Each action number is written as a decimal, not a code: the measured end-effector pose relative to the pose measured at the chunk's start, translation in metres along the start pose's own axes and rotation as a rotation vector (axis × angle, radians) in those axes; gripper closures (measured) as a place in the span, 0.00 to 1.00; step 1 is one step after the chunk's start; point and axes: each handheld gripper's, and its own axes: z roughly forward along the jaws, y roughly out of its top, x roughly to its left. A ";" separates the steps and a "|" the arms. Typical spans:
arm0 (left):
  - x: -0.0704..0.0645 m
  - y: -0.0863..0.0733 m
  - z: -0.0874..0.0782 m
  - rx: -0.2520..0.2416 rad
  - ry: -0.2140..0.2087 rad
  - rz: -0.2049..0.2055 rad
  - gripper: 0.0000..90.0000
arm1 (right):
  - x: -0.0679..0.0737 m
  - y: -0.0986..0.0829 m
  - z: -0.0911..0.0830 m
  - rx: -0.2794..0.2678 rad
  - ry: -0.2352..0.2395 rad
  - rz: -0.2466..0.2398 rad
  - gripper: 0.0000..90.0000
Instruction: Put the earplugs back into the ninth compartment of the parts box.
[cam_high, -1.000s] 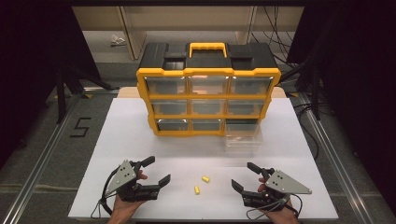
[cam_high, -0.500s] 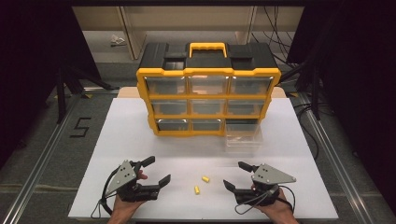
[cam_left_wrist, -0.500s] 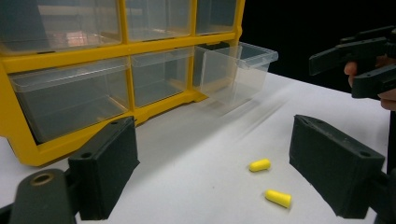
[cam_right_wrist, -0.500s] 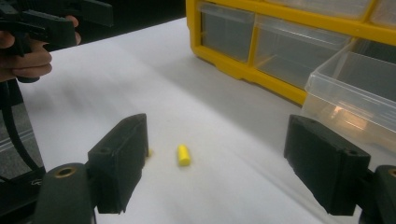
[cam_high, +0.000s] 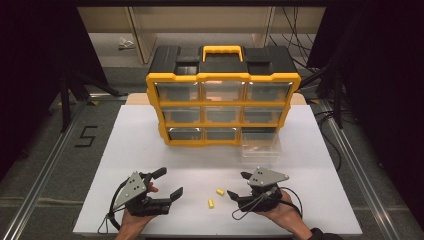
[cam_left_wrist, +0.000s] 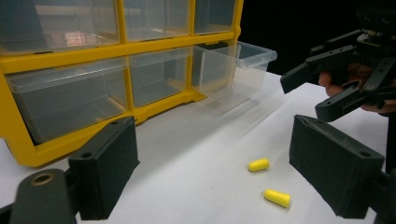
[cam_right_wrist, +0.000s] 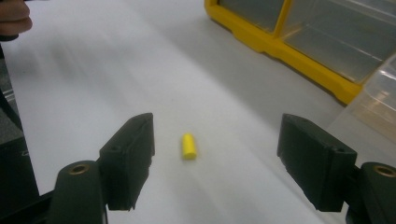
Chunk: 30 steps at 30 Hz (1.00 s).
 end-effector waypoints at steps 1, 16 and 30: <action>0.000 0.000 0.000 0.000 0.000 0.000 0.17 | 0.000 0.001 0.002 0.009 0.005 -0.005 0.32; 0.000 0.000 -0.001 -0.002 0.005 0.001 0.17 | 0.004 0.009 0.037 0.170 0.057 -0.046 0.46; 0.000 0.000 -0.001 -0.002 0.007 0.001 0.17 | 0.003 0.007 0.061 0.258 0.090 -0.053 0.60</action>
